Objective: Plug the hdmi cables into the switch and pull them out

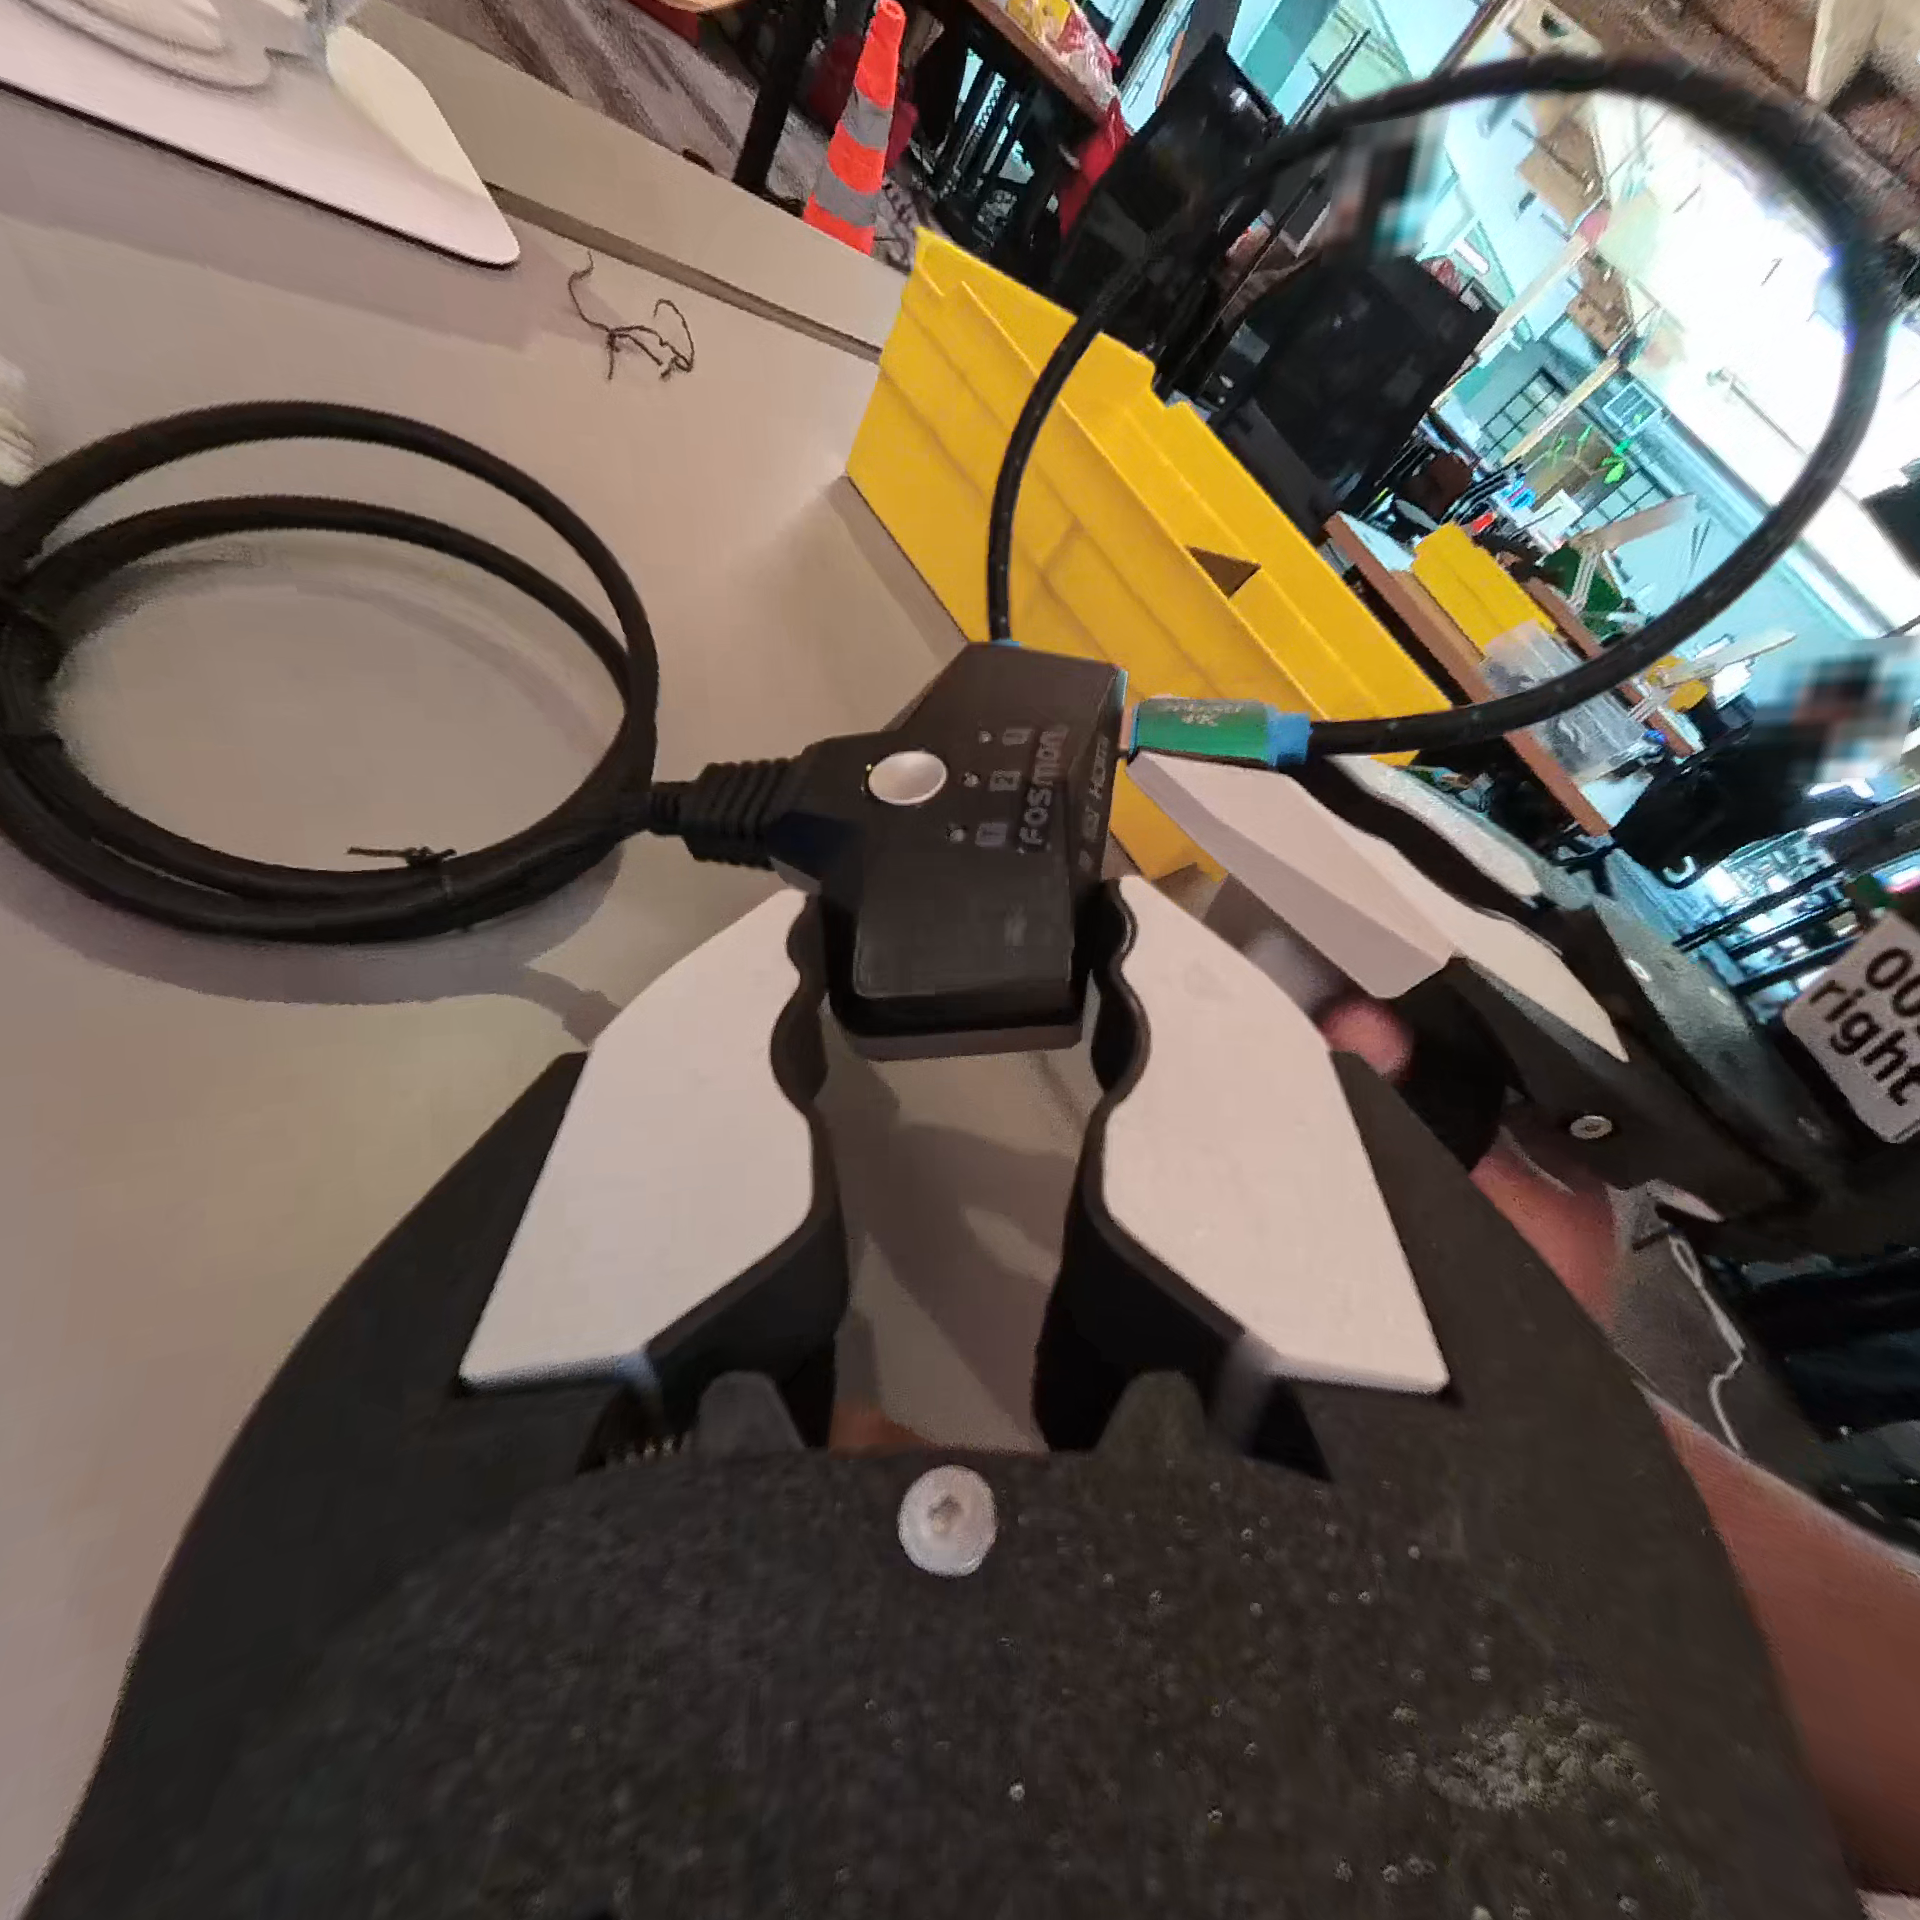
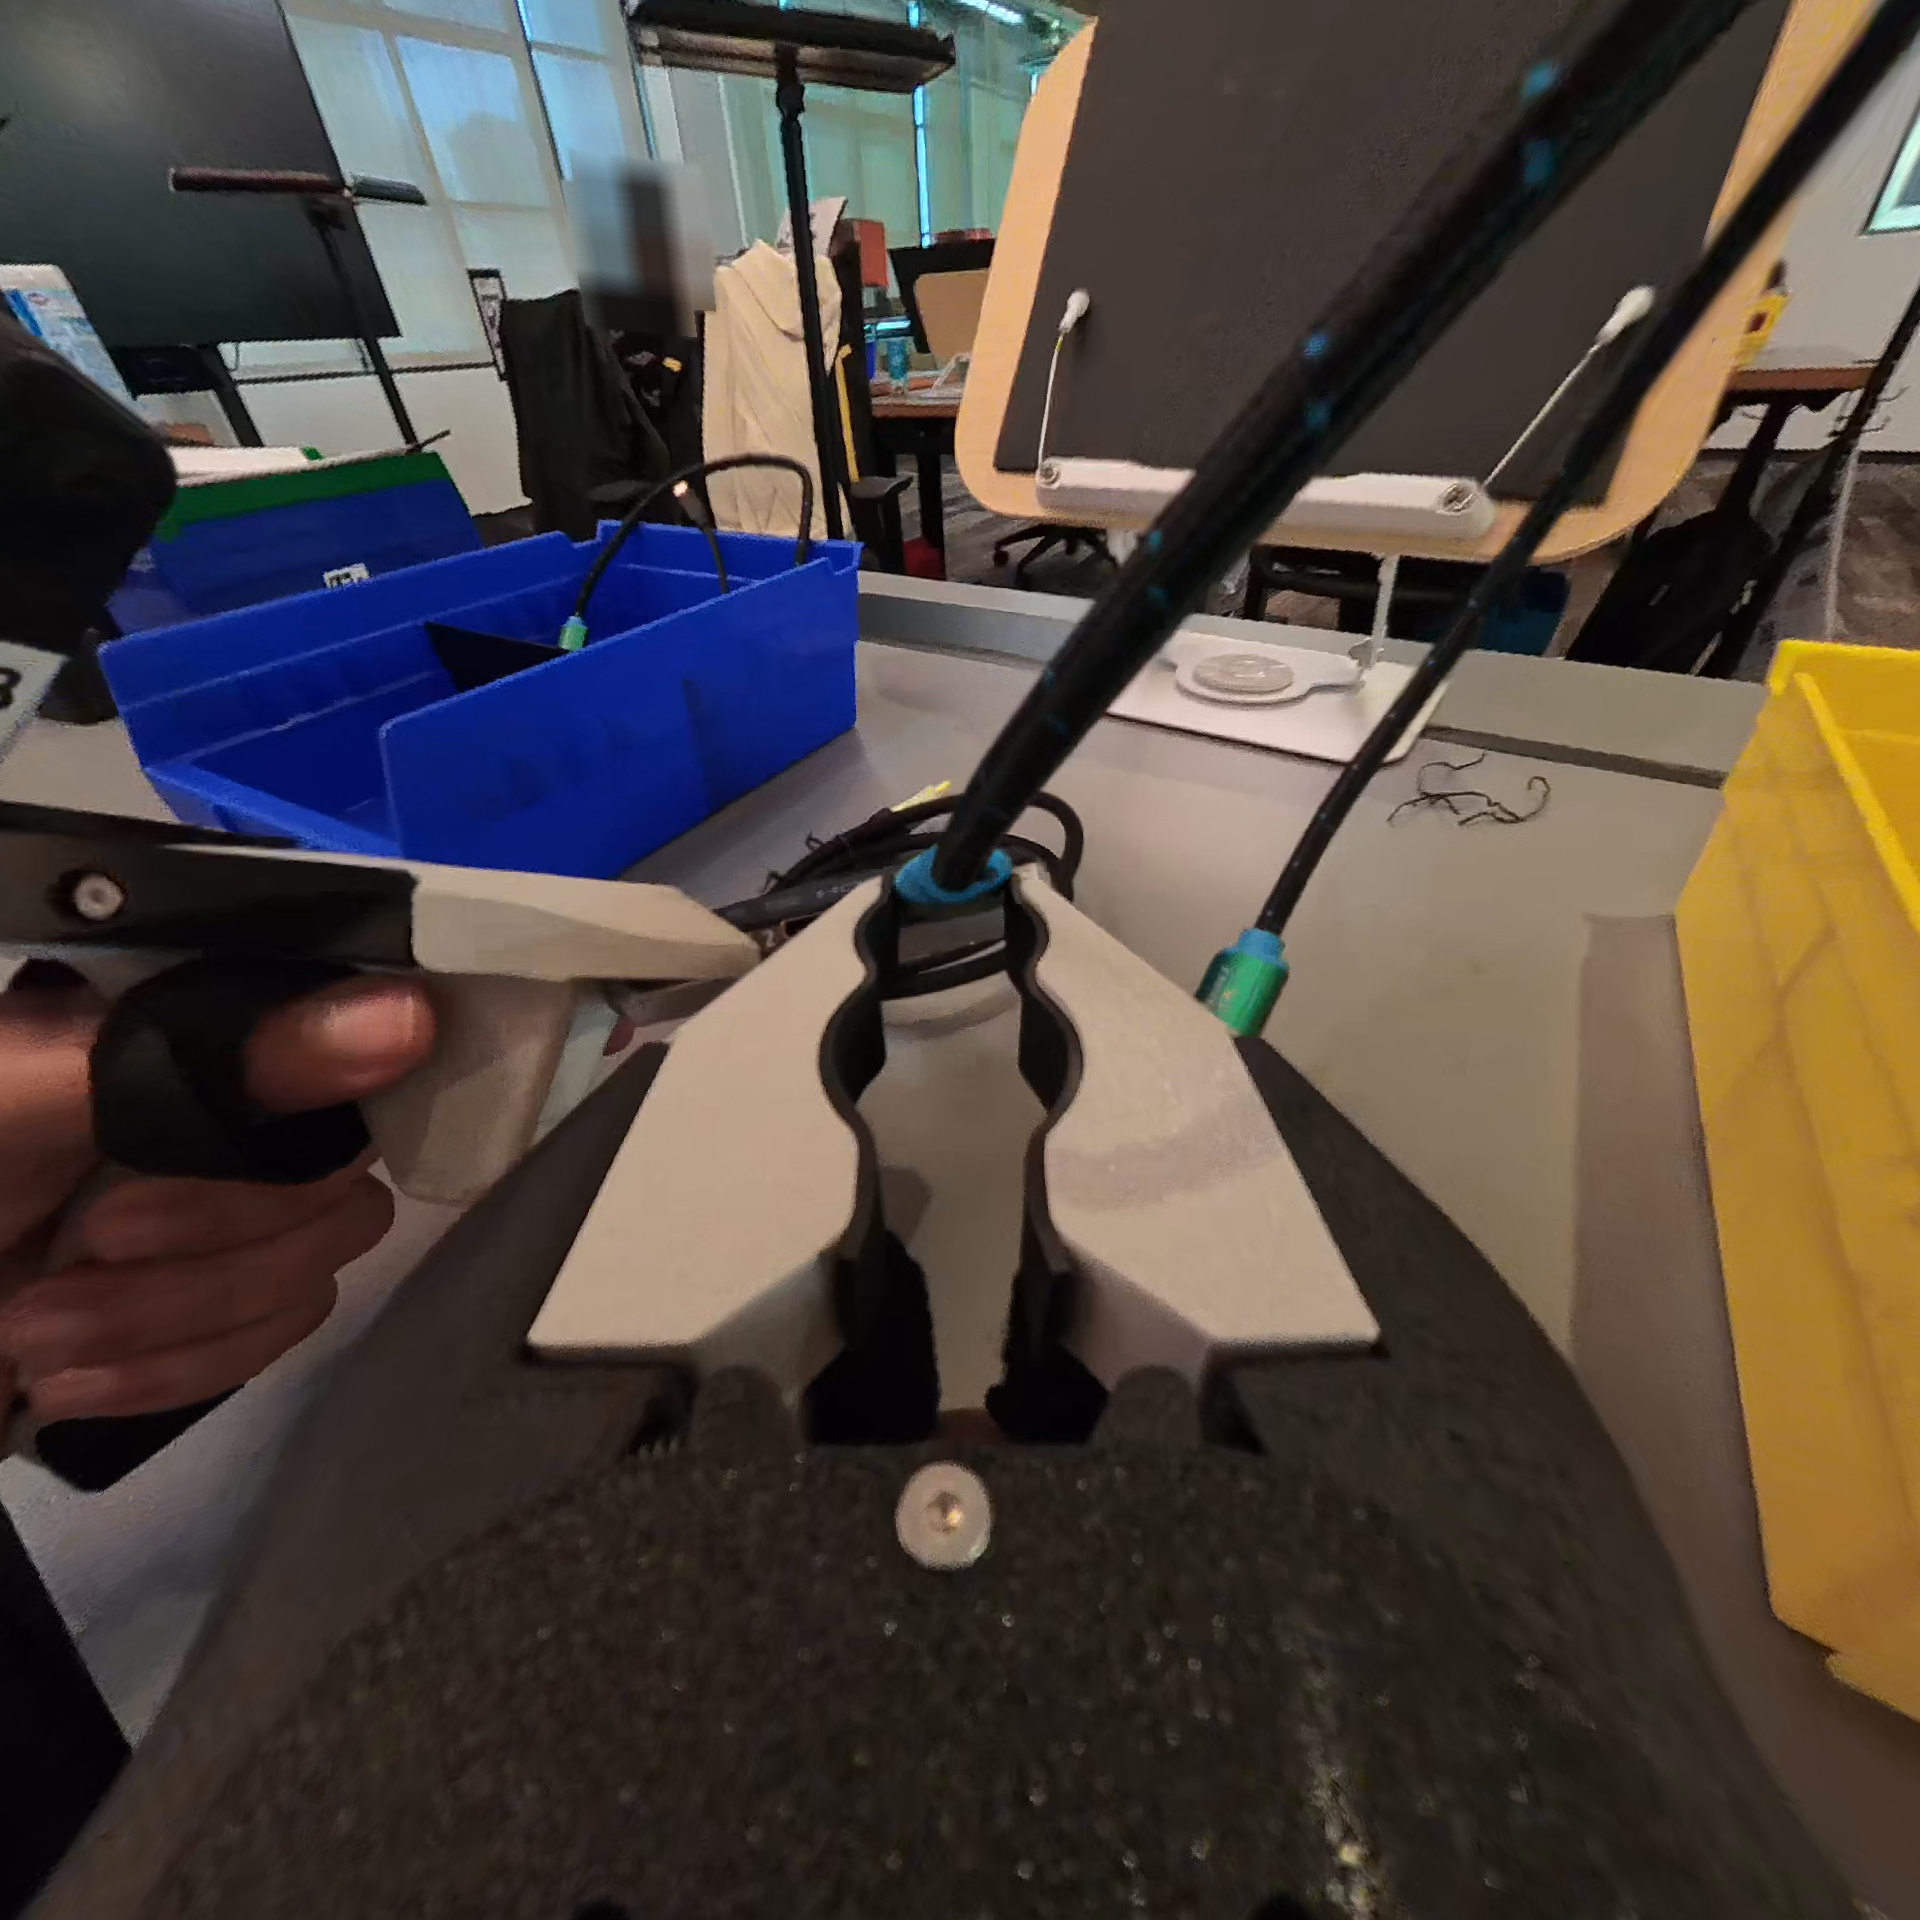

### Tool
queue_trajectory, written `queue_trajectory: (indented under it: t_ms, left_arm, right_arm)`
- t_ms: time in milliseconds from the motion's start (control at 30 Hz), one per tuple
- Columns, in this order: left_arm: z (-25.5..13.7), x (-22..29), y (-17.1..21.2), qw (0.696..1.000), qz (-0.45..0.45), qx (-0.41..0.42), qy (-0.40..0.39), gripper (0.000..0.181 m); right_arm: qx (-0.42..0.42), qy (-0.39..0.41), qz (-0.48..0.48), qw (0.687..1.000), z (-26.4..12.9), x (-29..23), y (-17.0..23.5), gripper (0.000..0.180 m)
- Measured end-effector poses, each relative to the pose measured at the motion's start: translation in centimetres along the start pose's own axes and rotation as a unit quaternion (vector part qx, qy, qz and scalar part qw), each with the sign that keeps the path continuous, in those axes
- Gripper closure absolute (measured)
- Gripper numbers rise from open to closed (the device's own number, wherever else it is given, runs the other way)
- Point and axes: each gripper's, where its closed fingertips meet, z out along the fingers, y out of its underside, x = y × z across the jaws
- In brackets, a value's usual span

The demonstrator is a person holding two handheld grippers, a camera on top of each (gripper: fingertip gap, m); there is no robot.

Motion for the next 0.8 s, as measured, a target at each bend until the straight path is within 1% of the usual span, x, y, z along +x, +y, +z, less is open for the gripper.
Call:
queue_trajectory:
  t_ms: [33,67,100,133,167,233,267,300,367,433,467,533,600,667,767,800]
  left_arm:
    - [0.1,-0.7,0.0,1.0,-0.001,-0.006,-0.024,0.132]
    - [0.1,-3.0,0.3,0.997,-0.003,-0.016,-0.078,0.132]
    - [-0.2,-5.4,0.5,0.994,-0.016,-0.013,-0.108,0.132]
    - [-0.8,-6.4,-0.1,0.994,-0.029,0.004,-0.102,0.132]
    - [-1.1,-5.7,-1.0,0.996,-0.005,0.006,-0.089,0.132]
    - [-0.8,-2.8,-2.1,0.995,0.076,-0.003,-0.067,0.132]
    - [-0.3,-1.7,-2.4,0.994,0.094,-0.005,-0.049,0.132]
    - [0.1,-1.1,-2.4,0.995,0.094,-0.009,-0.03,0.132]
    - [0.6,-1.2,-2.1,0.997,0.078,-0.015,-0.013,0.132]
    - [0.8,-1.3,-1.8,0.998,0.06,-0.016,0.009,0.132]
    - [0.7,-1.1,-1.7,0.998,0.057,-0.013,0.017,0.132]
    - [0.5,-0.7,-1.4,0.997,0.074,-0.018,0.022,0.132]
    - [0.3,-0.3,-1.2,0.995,0.088,-0.025,0.03,0.132]
    - [0.4,0.1,-1.0,0.995,0.086,-0.028,0.041,0.132]
    - [0.6,0.5,-0.4,0.994,0.094,-0.04,0.048,0.132]
    - [0.6,0.7,-0.3,0.993,0.096,-0.041,0.049,0.132]
  right_arm:
    - [0.013,0.005,0.004,1.0,-0.2,0.2,-0.5,0.161]
    - [0.073,0.014,0.007,0.997,-1.2,0.5,-2.5,0.161]
    - [0.124,0.029,0.005,0.992,-2.5,1.3,-5.0,0.161]
    - [0.129,0.035,-0.006,0.991,-3.3,2.1,-6.5,0.16]
    - [0.137,0.047,-0.01,0.989,-4.0,3.2,-7.7,0.161]
    - [0.102,0.03,0.009,0.994,-4.4,4.6,-8.5,0.161]
    - [0.097,0.026,0.011,0.995,-4.9,5.4,-9.2,0.16]
    - [0.086,0.024,0.012,0.996,-5.3,6.2,-10.1,0.16]
    - [0.048,-0.005,0.029,0.998,-5.9,7.7,-11.6,0.16]
    - [0.055,-0.002,0.043,0.998,-7.4,9.9,-13.9,0.16]
    - [0.05,-0.003,0.052,0.997,-8.2,10.8,-14.6,0.16]
    - [0.032,-0.039,0.103,0.993,-9.4,11.4,-14.8,0.16]
    - [0.053,-0.075,0.186,0.978,-10.6,11.7,-14.8,0.161]
    - [0.08,-0.089,0.274,0.954,-11.3,12.9,-13.7,0.16]
    - [0.117,-0.089,0.424,0.894,-11.6,15.4,-10.4,0.16]
    - [0.116,-0.074,0.457,0.879,-11.4,16.2,-8.7,0.16]
